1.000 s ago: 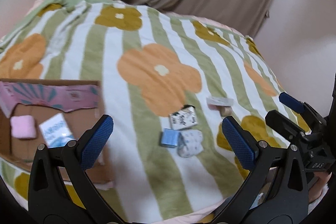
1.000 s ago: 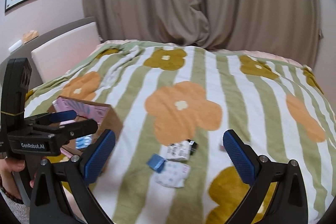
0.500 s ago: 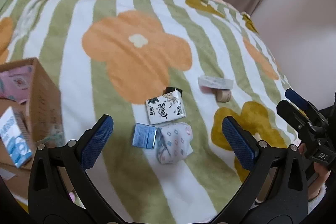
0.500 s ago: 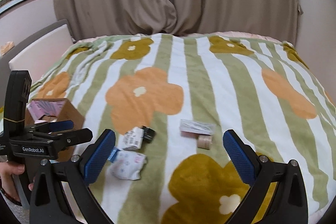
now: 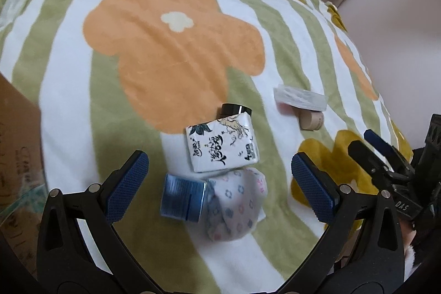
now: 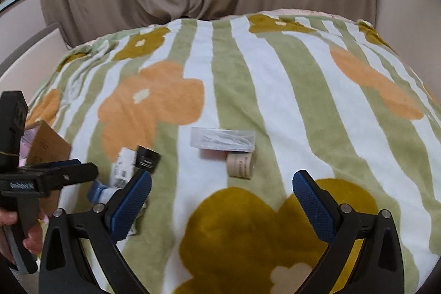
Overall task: Organize objects
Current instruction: 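Move both tools back to the remaining items on the blanket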
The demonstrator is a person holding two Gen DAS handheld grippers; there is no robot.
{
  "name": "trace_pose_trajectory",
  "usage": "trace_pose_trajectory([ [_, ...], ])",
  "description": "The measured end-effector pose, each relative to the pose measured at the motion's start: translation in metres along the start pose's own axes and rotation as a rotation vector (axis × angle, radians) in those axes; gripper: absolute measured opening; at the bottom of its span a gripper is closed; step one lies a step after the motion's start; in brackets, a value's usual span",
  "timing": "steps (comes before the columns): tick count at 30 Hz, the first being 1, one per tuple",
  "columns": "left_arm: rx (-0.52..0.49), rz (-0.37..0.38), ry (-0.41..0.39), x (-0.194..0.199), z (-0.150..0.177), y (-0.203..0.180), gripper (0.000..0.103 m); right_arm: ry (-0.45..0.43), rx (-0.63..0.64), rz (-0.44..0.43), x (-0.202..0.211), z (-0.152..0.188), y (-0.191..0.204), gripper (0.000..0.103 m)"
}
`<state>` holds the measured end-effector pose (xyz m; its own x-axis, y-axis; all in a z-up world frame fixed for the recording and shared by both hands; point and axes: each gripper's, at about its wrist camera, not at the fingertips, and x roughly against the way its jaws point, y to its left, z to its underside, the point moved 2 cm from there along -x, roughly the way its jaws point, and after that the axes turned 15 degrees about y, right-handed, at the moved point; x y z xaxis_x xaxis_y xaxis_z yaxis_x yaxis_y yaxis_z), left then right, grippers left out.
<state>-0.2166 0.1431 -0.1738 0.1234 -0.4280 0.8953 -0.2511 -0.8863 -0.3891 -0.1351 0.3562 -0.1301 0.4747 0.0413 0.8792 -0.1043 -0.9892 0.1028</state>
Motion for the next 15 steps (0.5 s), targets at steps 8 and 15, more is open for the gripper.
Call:
trace_pose_trajectory([
  [8, 0.017, 0.001, 0.039, -0.023, -0.01, 0.008, 0.103, 0.042, -0.048, 0.003, -0.029, -0.005, -0.015, 0.099],
  [15, 0.026, 0.024, 0.059, -0.034, -0.015, 0.01, 0.103, 0.062, -0.05, 0.015, -0.048, -0.011, -0.018, 0.091],
])
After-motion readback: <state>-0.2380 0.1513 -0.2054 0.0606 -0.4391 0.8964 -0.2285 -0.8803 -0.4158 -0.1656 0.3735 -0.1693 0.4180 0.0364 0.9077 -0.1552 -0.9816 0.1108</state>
